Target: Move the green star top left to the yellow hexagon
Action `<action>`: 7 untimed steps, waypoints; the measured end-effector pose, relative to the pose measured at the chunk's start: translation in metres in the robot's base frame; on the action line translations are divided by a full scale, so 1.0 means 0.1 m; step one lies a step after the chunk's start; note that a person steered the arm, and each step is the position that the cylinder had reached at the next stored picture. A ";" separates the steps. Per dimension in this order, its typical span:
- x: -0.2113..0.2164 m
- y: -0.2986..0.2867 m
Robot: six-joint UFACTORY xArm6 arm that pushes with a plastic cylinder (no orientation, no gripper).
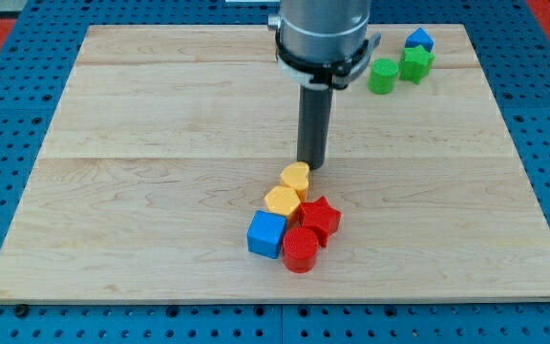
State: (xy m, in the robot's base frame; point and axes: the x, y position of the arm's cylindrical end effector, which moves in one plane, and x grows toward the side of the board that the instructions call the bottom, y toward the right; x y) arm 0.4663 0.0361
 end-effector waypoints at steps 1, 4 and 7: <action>0.26 0.01; -0.72 0.48; -1.01 0.83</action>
State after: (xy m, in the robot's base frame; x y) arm 0.3653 0.1193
